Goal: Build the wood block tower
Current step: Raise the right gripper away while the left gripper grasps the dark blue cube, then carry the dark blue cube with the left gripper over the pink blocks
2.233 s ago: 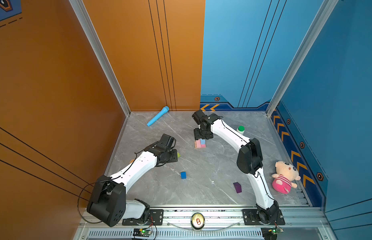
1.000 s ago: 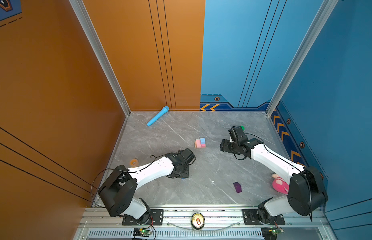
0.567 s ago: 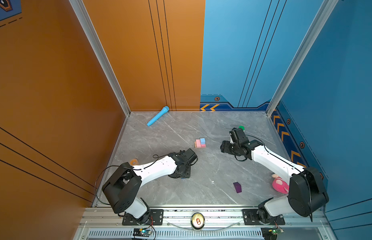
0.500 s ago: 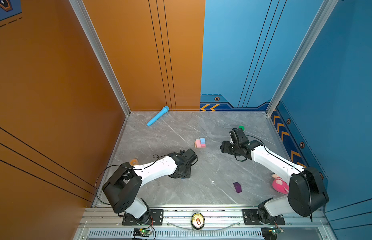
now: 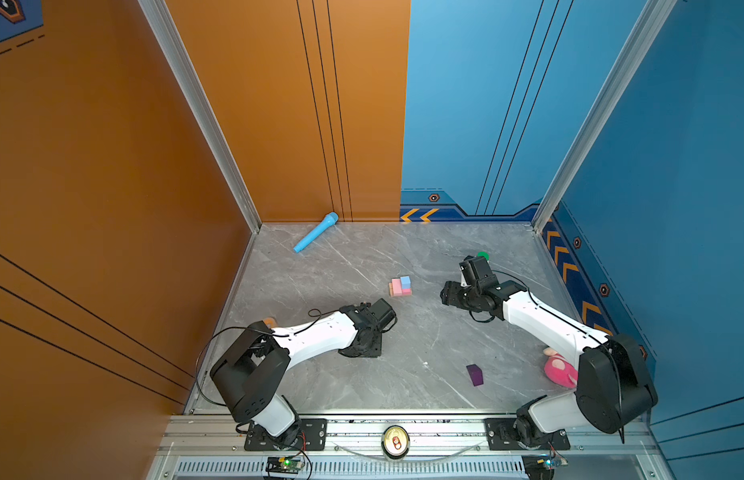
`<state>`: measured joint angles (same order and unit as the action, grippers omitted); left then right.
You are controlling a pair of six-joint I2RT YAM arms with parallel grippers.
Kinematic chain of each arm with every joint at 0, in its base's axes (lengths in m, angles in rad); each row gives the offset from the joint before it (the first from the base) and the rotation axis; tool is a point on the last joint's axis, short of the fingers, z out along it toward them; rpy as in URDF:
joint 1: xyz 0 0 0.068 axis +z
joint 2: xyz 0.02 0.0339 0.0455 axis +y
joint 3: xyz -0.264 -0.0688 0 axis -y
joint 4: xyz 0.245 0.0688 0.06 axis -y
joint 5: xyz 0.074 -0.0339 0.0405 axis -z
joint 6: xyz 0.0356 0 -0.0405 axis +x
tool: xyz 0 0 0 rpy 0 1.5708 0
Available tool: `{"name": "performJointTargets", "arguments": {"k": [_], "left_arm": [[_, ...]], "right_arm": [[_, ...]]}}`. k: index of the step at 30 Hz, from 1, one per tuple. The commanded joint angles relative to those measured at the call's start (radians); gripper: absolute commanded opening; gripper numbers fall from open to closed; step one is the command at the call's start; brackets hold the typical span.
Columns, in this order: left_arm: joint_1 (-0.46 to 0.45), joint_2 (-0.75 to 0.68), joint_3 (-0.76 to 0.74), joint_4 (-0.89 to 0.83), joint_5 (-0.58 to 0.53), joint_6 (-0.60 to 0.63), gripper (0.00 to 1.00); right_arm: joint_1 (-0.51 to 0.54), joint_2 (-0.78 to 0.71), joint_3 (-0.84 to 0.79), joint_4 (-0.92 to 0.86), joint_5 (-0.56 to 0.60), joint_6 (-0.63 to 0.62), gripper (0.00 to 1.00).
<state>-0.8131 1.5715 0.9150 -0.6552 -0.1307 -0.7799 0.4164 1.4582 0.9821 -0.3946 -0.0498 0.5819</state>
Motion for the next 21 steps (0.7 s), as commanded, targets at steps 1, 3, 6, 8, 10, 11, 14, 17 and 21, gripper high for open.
{"name": "performJointTargets", "arguments": {"k": [1,3,6,8,10,11,14,17,21], "left_arm": [[-0.012,0.009,0.028,-0.022,-0.007,-0.004,0.35],[-0.012,0.006,0.031,-0.023,-0.008,-0.004,0.30],[-0.007,0.000,0.046,-0.025,-0.010,-0.006,0.10],[0.004,-0.003,0.069,-0.027,-0.007,-0.008,0.00],[0.020,-0.002,0.101,-0.035,-0.005,-0.010,0.00],[0.030,0.003,0.108,-0.043,-0.007,-0.009,0.00],[0.060,0.027,0.216,-0.076,-0.027,-0.001,0.00],[0.096,0.075,0.309,-0.107,-0.032,0.005,0.00],[0.143,0.160,0.437,-0.118,-0.003,0.014,0.00]], "right_arm": [[-0.007,-0.019,-0.020,0.010,-0.004,0.013,0.70],[-0.006,-0.020,-0.020,0.011,-0.004,0.013,0.70],[-0.008,-0.020,-0.022,0.013,-0.008,0.013,0.70],[-0.010,-0.016,-0.022,0.016,-0.013,0.012,0.70],[-0.010,-0.009,-0.022,0.021,-0.021,0.010,0.70],[-0.011,-0.007,-0.022,0.023,-0.024,0.010,0.70],[-0.013,0.001,-0.021,0.031,-0.032,0.009,0.70],[-0.016,0.015,-0.012,0.032,-0.057,0.007,0.70],[-0.021,0.029,-0.004,0.034,-0.086,0.009,0.69]]}}
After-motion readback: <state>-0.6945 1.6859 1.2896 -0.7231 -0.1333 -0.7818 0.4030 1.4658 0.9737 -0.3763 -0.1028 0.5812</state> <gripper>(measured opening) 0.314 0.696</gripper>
